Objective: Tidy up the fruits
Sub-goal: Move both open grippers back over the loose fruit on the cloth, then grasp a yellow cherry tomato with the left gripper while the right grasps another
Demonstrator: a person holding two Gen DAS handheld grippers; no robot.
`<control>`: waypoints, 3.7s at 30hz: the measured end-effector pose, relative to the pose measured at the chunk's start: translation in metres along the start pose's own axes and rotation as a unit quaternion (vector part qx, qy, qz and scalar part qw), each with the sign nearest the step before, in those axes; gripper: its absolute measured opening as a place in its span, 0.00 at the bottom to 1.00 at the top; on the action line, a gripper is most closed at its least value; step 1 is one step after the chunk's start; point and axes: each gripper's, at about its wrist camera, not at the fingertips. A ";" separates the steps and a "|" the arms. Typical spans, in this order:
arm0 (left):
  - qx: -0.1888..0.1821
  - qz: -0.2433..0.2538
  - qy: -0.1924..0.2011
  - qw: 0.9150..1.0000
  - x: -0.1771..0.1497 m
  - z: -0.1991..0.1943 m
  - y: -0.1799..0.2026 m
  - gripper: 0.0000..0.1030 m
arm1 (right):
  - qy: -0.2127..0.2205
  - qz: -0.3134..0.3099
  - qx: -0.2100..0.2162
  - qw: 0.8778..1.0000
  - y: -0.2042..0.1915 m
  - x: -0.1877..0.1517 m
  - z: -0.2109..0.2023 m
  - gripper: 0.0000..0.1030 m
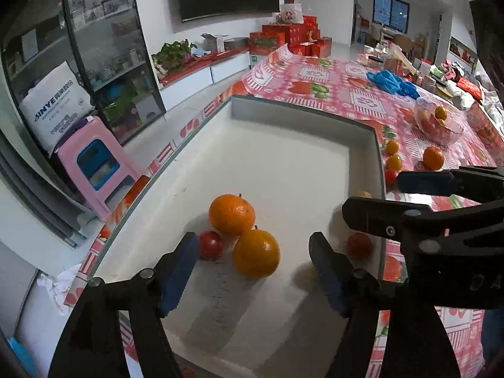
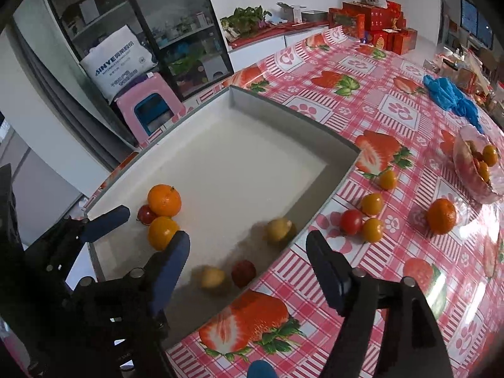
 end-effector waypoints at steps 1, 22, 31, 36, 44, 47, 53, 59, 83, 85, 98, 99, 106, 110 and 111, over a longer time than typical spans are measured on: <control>0.002 0.001 -0.003 1.000 0.001 0.000 0.001 0.71 | 0.001 0.002 0.000 1.000 0.001 0.000 -0.002 0.78; -0.042 0.031 0.022 0.998 0.049 -0.060 0.035 0.71 | 0.040 0.129 -0.070 0.988 0.118 -0.026 -0.060 0.92; -0.060 0.060 0.032 0.996 0.066 -0.073 0.067 0.71 | 0.019 0.168 -0.092 0.981 0.155 -0.049 -0.057 0.92; -0.073 0.057 0.011 0.996 0.068 -0.065 0.081 0.71 | 0.000 0.151 -0.137 0.979 0.164 -0.063 -0.048 0.92; -0.072 0.081 -0.003 0.994 0.084 -0.043 0.114 0.71 | -0.025 0.111 -0.231 0.966 0.188 -0.092 -0.043 0.92; -0.076 0.089 -0.007 0.993 0.089 -0.031 0.128 0.71 | -0.020 0.121 -0.234 0.965 0.199 -0.100 -0.048 1.00; -0.073 0.116 -0.022 0.990 0.096 0.011 0.161 0.71 | 0.006 0.134 -0.212 0.968 0.207 -0.111 -0.051 1.00; -0.055 0.161 -0.025 0.985 0.098 0.050 0.187 0.71 | 0.033 0.125 -0.211 0.969 0.203 -0.117 -0.052 1.00; -0.088 0.209 -0.063 0.972 0.103 0.106 0.207 0.37 | 0.034 0.124 -0.210 0.969 0.203 -0.119 -0.053 1.00; -0.081 0.205 -0.058 0.974 0.102 0.105 0.207 0.32 | 0.035 0.124 -0.210 0.969 0.203 -0.119 -0.053 1.00; -0.120 0.180 -0.037 0.976 0.060 0.051 0.204 0.20 | 0.036 0.123 -0.210 0.969 0.203 -0.121 -0.054 1.00; -0.120 0.178 -0.035 0.976 0.056 0.046 0.204 0.20 | 0.036 0.123 -0.210 0.969 0.202 -0.121 -0.054 1.00; -0.088 0.161 -0.024 0.983 0.006 0.010 0.185 0.21 | 0.039 0.122 -0.210 0.969 0.202 -0.121 -0.054 1.00; -0.073 0.145 -0.039 0.986 -0.016 0.010 0.170 0.21 | 0.038 0.123 -0.211 0.969 0.202 -0.122 -0.054 1.00; -0.077 0.140 -0.037 0.986 -0.019 0.009 0.168 0.21 | 0.038 0.123 -0.211 0.969 0.202 -0.121 -0.054 1.00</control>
Point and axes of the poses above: each gripper's, at about its wrist camera, not at the fingertips, and z roughly the way its jaws point, y to its right, x to its top, and after that the axes turned 1 degree about y, right-handed
